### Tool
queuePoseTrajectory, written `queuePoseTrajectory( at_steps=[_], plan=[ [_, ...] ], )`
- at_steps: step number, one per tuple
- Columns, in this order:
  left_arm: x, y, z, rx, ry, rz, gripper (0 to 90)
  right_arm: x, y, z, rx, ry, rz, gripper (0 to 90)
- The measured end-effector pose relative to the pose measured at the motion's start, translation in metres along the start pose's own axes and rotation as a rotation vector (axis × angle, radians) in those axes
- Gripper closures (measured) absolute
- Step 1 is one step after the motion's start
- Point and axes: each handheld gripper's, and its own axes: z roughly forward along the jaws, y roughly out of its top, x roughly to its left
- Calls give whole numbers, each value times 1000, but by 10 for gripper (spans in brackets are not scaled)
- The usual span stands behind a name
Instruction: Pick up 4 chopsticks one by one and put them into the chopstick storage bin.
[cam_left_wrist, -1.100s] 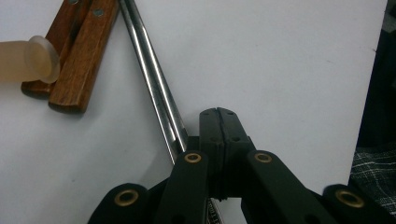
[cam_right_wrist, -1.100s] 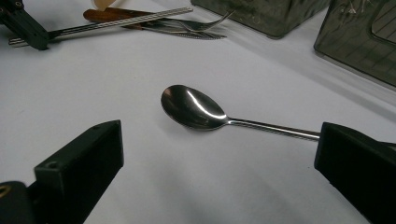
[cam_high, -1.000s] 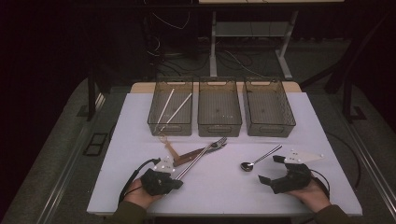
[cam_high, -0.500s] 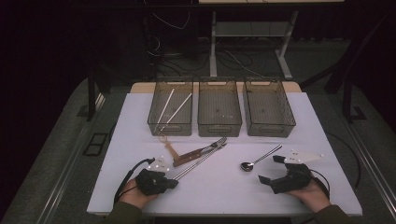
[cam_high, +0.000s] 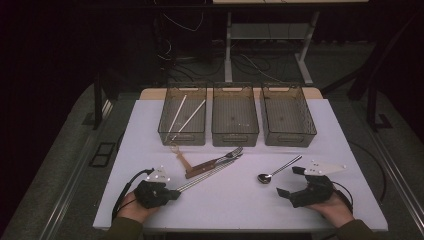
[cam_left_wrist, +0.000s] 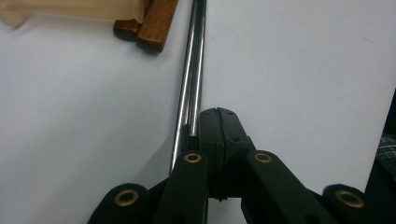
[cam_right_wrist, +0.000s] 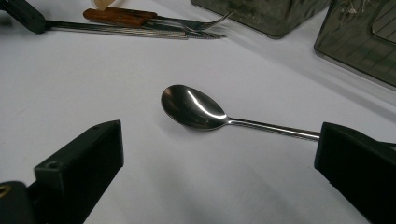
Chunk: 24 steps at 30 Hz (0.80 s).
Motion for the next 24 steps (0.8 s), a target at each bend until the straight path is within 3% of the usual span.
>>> queuePoseTrajectory(
  at_steps=[6, 12, 15, 16, 19, 20, 24],
  plan=[
    [1, 1, -1, 3, 1, 13, 893, 0, 0, 0, -2, 1, 0, 14],
    [-2, 8, -9, -101, 15, -5, 839, 0, 0, 1, 0, 0, -6, 15],
    [0, 13, -7, -120, 31, -4, 802, 0, 0, 1, 2, -1, -6, 15],
    [0, 14, -5, -135, 38, -22, 781, 0, 0, 1, 3, -1, -5, 14],
    [2, 20, 0, -137, 53, 0, 759, 0, 0, 1, 4, -2, -4, 15],
    [1, 22, 2, -147, 47, -10, 758, 0, 0, 1, 4, -3, -4, 15],
    [2, 28, 12, -133, 42, 21, 751, -1, 0, 1, 5, -3, 1, 15]
  ],
)
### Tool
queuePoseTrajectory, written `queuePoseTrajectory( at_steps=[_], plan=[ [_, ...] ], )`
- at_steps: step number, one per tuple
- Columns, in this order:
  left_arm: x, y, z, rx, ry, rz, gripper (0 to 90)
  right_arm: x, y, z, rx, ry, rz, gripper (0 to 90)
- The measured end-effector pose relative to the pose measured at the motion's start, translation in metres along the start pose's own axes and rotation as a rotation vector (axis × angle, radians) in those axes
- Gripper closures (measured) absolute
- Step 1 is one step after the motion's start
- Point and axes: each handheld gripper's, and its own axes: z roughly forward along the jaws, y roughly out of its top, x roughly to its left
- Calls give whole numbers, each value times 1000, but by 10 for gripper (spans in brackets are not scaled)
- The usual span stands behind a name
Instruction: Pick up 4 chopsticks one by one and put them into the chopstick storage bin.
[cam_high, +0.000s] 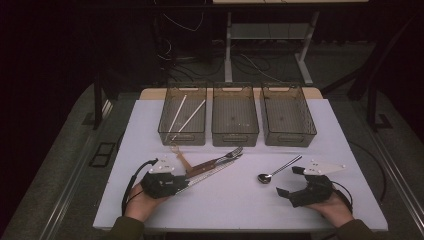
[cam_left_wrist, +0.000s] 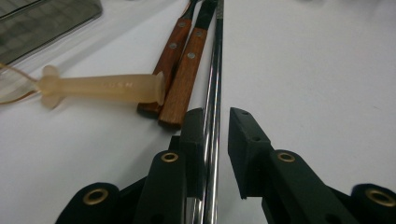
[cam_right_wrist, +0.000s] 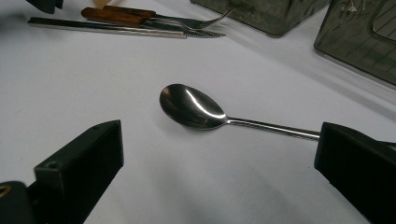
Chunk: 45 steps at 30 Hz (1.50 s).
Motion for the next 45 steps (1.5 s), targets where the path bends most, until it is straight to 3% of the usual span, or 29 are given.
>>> queuePoseTrajectory(
  at_steps=[13, 30, 35, 45],
  plan=[
    [-5, 3, 17, 42, 5, 58, 789, 0, 0, 0, -2, 0, 2, 15],
    [-8, 3, 20, 34, 1, 56, 813, 0, 0, 0, -2, -1, 2, 14],
    [-9, 3, 19, 40, 28, 83, 820, 0, 0, -1, -3, -2, 2, 15],
    [-9, 3, 18, 42, 33, 82, 825, 0, 0, -1, -4, -2, 3, 14]
  ],
)
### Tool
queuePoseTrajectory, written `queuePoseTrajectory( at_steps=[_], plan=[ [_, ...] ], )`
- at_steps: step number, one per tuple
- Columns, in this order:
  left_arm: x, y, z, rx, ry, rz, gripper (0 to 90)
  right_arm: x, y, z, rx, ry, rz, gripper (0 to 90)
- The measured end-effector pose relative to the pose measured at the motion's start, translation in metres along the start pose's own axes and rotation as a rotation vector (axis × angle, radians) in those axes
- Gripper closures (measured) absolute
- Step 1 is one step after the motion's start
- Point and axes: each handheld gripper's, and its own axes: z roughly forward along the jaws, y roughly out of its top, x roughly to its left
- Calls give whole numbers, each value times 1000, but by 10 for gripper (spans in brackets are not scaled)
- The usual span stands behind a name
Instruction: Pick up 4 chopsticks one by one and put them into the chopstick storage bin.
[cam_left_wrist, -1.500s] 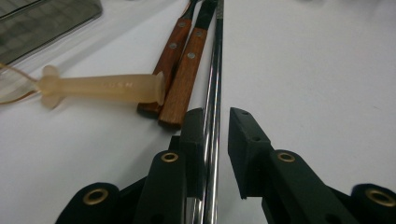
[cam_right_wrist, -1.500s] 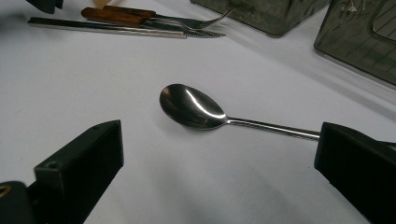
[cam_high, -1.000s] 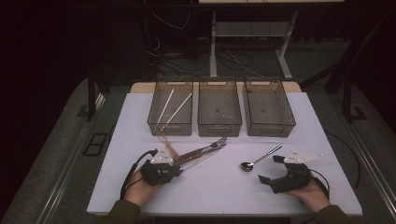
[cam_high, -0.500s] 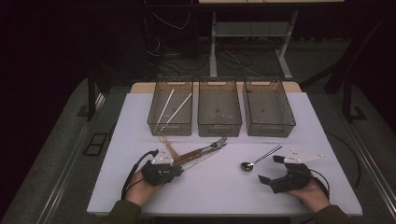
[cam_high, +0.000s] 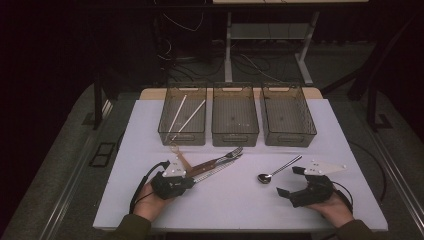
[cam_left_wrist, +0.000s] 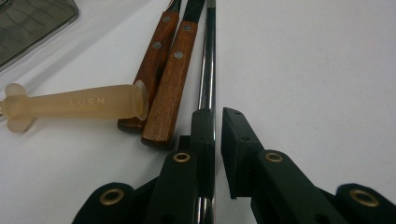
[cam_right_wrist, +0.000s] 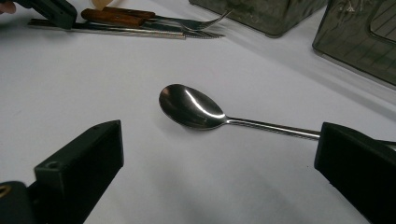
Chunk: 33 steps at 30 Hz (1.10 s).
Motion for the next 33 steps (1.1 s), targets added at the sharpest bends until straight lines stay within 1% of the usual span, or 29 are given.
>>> queuePoseTrajectory(
  at_steps=[2, 8, 10, 11, 16, 22, 26, 29, 30, 33],
  plan=[
    [0, 0, -1, 5, 4, 7, 825, 0, 0, 0, -1, 0, -2, 15],
    [0, -3, -3, 5, 5, -3, 826, 0, 0, 0, -1, 0, -1, 15],
    [0, -4, -4, 19, 7, -2, 828, 0, 0, 0, -1, 0, -1, 15],
    [0, -6, -3, 40, 15, 8, 825, 0, 0, 0, -2, 0, -1, 15],
    [-1, -8, -4, 40, 11, 4, 819, 0, 0, -1, -3, 1, -1, 15],
    [0, -4, 1, 37, -3, 5, 816, 0, 0, 0, -1, 0, -3, 15],
    [1, -2, 4, 36, -17, -7, 810, 1, 0, 0, 0, 0, -6, 14],
    [3, -2, 5, 28, -32, -29, 811, 1, 0, 1, 2, 0, -5, 15],
    [3, -2, 5, 26, -33, -37, 812, 0, 0, 1, 3, 1, -3, 14],
    [3, -1, 6, 24, -34, -42, 828, 1, 0, 1, 4, 1, -4, 15]
  ],
)
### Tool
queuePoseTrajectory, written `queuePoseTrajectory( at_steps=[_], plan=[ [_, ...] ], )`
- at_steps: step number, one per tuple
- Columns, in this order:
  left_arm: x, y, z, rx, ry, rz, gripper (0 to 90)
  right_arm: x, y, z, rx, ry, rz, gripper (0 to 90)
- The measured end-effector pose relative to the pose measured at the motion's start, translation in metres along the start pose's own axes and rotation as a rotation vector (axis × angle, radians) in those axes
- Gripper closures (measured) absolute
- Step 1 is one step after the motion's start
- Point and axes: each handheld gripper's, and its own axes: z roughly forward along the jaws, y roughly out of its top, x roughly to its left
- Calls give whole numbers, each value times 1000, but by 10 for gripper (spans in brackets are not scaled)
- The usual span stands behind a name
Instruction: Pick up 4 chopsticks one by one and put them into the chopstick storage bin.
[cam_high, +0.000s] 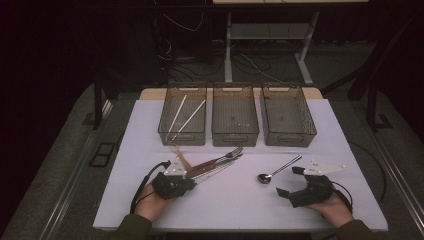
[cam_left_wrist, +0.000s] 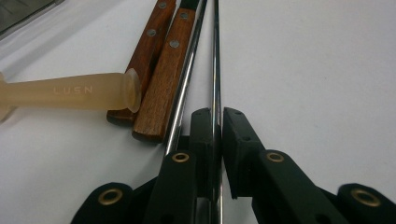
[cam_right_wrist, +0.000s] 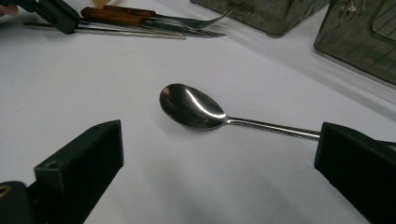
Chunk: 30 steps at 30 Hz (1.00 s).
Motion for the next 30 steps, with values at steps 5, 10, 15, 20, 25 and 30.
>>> queuePoseTrajectory(
  at_steps=[5, 10, 15, 20, 25, 30],
  plan=[
    [-1, 1, 0, 3, 2, 1, 844, 0, 0, 0, 0, -1, 1, 15],
    [1, 1, 0, 1, -3, 0, 846, 0, 0, 0, -3, 3, 0, 14],
    [1, 1, -3, -8, -16, -10, 846, 1, -1, 1, -13, 9, 9, 14],
    [1, 0, -10, -53, -29, -35, 846, 4, -1, 2, -15, 16, 10, 14],
    [2, -2, -14, -72, -44, -51, 847, 2, -1, 3, -15, 12, 3, 14],
    [2, -2, -20, -101, -54, -65, 847, 3, -2, 3, -15, 11, 3, 14]
  ],
)
